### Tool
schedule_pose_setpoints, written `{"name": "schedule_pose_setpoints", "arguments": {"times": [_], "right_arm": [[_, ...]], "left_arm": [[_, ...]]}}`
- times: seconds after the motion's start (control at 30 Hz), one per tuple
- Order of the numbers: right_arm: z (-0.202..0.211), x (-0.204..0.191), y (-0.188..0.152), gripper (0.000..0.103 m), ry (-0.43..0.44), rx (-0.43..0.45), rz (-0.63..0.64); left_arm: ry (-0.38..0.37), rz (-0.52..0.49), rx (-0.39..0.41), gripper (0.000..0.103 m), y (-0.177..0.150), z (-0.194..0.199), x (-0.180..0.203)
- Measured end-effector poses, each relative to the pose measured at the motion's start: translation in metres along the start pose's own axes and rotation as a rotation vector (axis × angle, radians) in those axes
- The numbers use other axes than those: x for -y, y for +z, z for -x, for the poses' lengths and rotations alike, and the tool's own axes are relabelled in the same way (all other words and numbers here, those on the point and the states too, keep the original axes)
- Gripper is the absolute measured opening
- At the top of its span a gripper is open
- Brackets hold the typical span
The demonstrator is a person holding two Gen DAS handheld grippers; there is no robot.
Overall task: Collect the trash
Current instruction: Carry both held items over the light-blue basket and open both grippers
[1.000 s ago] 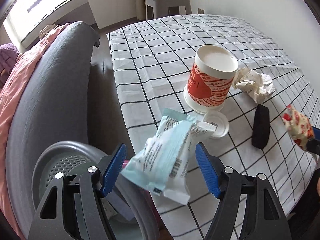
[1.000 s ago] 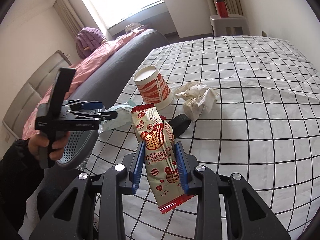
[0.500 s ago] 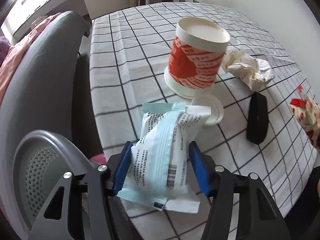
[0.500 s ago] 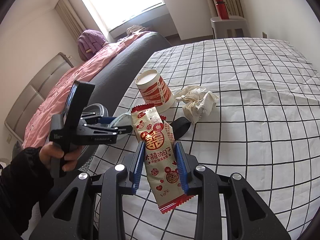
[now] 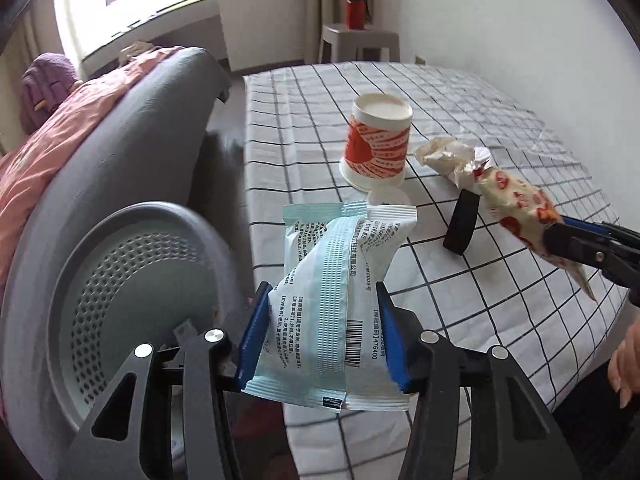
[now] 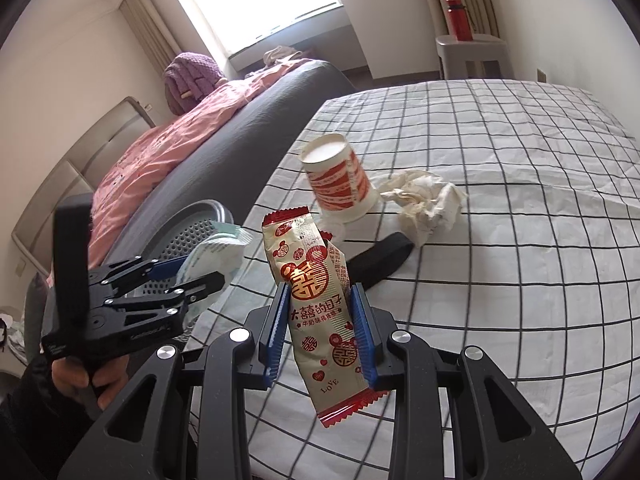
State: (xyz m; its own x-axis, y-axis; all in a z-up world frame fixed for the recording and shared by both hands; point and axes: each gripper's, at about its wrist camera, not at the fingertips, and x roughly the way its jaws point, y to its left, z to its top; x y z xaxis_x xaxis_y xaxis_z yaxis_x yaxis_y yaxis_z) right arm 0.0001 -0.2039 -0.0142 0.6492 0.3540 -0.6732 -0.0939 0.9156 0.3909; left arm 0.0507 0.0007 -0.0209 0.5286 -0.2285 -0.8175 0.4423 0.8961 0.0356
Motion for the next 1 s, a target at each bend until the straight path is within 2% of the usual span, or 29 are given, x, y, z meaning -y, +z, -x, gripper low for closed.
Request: {"name": "schedule_pose_setpoints", "arguments": {"times": [0.2, 0.3, 0.43, 0.67, 1.0], "right_arm": [[-0.012, -0.035, 0.002, 0.031, 0.027, -0.017, 0.048], [-0.02, -0.057, 0.004, 0.031, 0.037, -0.025, 0.077], [-0.033, -0.087, 0.006, 0.031, 0.06, -0.033, 0.113], [-0.064, -0.121, 0.01, 0.031, 0.081, -0.073, 0.145], [-0.109, -0.17, 0.029, 0.031, 0.114, -0.108, 0.234]], "left_arm": [[0.059, 0.108, 0.067, 0.049, -0.021, 0.03, -0.031], [0.104, 0.16, 0.076, 0.049, -0.031, 0.036, -0.05], [0.107, 0.22, 0.086, 0.049, -0.037, 0.042, -0.076], [0.173, 0.286, 0.118, 0.049, -0.046, 0.054, -0.108], [0.28, 0.389, 0.1, 0.049, -0.061, 0.052, -0.155]]}}
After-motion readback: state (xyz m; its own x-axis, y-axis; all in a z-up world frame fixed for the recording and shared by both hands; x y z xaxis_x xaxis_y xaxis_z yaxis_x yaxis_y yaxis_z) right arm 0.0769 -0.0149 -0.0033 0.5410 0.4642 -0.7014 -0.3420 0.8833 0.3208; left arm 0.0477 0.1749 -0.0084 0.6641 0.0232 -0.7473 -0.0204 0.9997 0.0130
